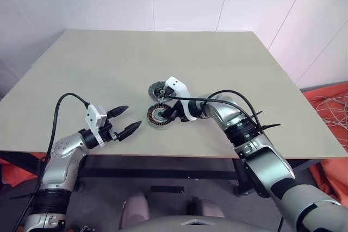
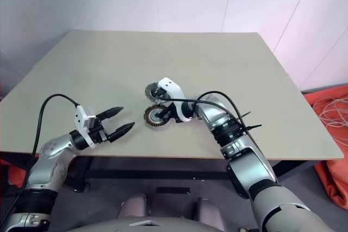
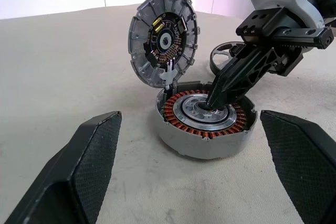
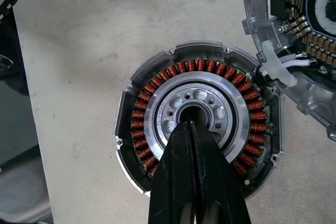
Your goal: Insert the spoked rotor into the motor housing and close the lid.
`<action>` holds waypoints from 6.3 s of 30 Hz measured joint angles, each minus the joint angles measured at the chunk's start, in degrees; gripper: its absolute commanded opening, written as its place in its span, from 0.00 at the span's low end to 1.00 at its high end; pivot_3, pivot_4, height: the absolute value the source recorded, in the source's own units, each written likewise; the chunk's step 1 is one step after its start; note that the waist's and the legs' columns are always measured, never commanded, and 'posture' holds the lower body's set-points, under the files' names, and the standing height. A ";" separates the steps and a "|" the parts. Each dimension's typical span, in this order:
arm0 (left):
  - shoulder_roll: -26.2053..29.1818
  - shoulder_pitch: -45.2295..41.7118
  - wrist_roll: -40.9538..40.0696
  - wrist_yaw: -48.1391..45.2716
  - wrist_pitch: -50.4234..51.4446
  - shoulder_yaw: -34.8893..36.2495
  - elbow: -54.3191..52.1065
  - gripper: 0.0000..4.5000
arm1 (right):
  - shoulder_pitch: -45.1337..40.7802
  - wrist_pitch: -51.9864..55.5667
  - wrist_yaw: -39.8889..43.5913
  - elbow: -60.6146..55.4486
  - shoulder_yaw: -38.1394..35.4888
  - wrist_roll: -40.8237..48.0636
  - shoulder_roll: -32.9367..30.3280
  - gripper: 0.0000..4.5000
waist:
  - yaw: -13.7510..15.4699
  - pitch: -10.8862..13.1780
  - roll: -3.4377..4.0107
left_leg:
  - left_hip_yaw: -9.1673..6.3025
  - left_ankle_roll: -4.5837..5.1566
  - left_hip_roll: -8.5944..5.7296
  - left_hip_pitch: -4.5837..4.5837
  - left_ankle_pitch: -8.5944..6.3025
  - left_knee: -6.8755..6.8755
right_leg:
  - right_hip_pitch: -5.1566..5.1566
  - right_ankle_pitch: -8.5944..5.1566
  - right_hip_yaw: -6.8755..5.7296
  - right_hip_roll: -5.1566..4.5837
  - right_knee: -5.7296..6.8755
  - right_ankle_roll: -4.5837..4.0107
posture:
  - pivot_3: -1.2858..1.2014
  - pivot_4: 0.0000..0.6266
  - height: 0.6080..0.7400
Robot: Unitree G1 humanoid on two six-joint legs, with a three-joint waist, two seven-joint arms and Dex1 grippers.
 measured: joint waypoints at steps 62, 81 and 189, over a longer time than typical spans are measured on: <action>-0.01 -0.64 0.11 0.04 0.00 0.01 0.54 1.00 | 2.38 -1.01 0.44 -3.83 -2.32 3.90 0.28 0.01 | 0.10 0.00 0.01 | 0.00 -0.06 0.00 -0.11 0.04 0.00 | -0.06 0.00 -0.04 0.00 -0.04 0.00 | 0.52 0.00 1.00; -0.02 -0.75 0.13 0.05 0.00 0.00 0.64 1.00 | 2.63 -7.90 0.08 2.72 -1.36 1.00 0.65 0.01 | 0.00 -0.01 0.01 | 0.00 0.01 0.00 0.00 0.00 -0.01 | 0.03 0.00 -0.04 0.00 -0.04 0.00 | 0.52 0.00 1.00; 1.80 -3.75 0.67 -1.53 -0.51 0.08 3.24 1.00 | 11.85 28.62 -2.86 6.93 -37.52 25.14 -19.78 0.07 | 1.95 -0.06 0.21 | 0.09 0.02 -0.05 -0.07 0.02 0.05 | 0.09 0.00 -0.13 -0.08 -0.13 -0.01 | 0.52 0.00 1.00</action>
